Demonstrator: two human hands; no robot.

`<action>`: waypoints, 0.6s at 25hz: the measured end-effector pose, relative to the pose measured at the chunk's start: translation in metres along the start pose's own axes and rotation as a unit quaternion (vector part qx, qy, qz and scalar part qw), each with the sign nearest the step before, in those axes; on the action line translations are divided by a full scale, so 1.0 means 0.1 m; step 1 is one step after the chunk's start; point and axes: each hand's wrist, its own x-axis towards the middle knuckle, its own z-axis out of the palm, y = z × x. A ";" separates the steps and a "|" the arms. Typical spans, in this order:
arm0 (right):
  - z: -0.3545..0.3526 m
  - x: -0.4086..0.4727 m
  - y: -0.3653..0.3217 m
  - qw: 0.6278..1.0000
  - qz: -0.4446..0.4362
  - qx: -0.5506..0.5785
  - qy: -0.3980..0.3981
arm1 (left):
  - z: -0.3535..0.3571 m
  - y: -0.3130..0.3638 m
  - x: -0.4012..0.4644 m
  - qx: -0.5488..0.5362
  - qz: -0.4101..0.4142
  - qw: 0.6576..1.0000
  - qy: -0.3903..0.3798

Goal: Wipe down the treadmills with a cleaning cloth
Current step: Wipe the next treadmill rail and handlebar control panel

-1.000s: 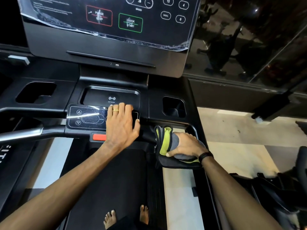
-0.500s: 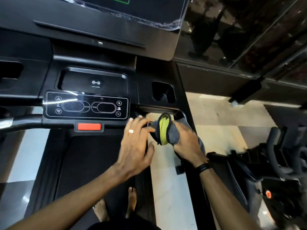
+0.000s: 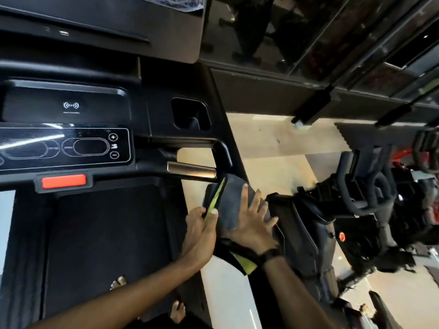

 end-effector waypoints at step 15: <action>0.67 0.47 0.89 0.764 -0.006 0.621 0.176 | 1.43 0.41 0.47 -0.104 -0.162 0.965 0.179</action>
